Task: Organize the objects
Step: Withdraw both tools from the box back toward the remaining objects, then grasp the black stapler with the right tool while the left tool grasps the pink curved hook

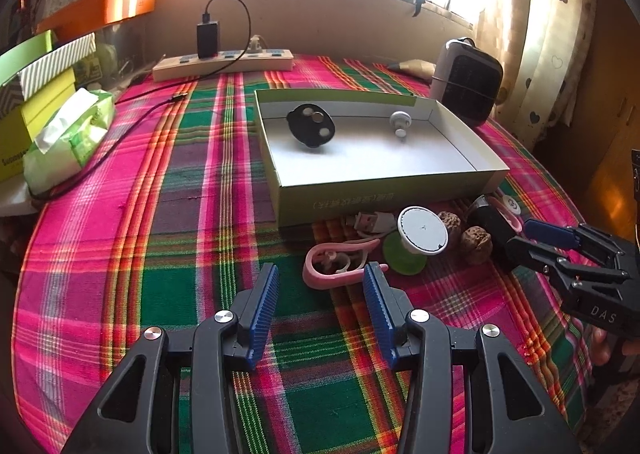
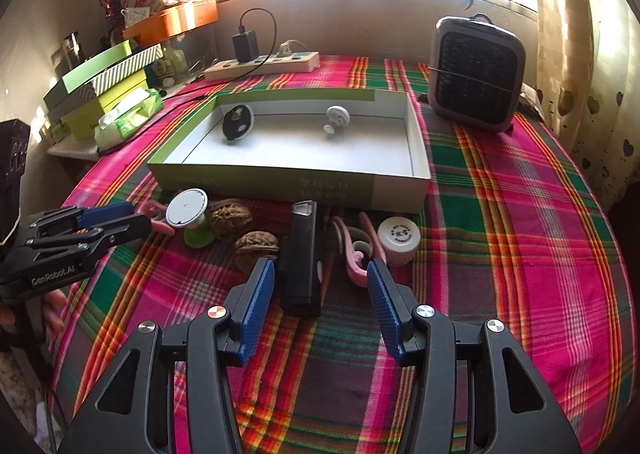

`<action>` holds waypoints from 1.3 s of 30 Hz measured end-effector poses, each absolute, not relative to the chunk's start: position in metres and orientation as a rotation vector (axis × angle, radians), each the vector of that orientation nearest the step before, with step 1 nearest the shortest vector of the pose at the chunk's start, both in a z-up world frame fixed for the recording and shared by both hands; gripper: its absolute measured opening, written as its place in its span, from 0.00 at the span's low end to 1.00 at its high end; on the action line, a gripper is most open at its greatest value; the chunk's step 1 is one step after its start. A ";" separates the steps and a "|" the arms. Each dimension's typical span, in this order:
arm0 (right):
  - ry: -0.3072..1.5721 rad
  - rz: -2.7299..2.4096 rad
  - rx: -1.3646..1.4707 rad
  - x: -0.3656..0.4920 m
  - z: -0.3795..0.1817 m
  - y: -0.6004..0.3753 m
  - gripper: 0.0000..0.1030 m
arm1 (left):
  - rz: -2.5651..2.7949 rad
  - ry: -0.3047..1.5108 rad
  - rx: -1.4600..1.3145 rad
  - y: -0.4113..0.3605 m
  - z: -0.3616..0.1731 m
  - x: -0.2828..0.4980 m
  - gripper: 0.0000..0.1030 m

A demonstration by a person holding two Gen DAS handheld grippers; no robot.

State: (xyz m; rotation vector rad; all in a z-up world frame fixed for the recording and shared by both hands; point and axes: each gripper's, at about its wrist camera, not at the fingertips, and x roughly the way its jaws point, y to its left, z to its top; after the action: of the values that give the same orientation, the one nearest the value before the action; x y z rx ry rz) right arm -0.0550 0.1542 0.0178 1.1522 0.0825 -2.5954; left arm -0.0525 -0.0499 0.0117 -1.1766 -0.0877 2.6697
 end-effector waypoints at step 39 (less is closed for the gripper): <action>0.217 -2.533 1.215 -0.072 0.006 0.140 0.28 | 2.537 0.078 -1.163 -0.025 0.010 -0.073 0.43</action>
State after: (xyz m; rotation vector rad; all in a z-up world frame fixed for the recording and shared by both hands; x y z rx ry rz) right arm -0.0723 0.1401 0.0056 1.2149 0.2173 -2.5331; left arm -0.0727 -0.0252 0.0100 -1.1629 0.0777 2.5373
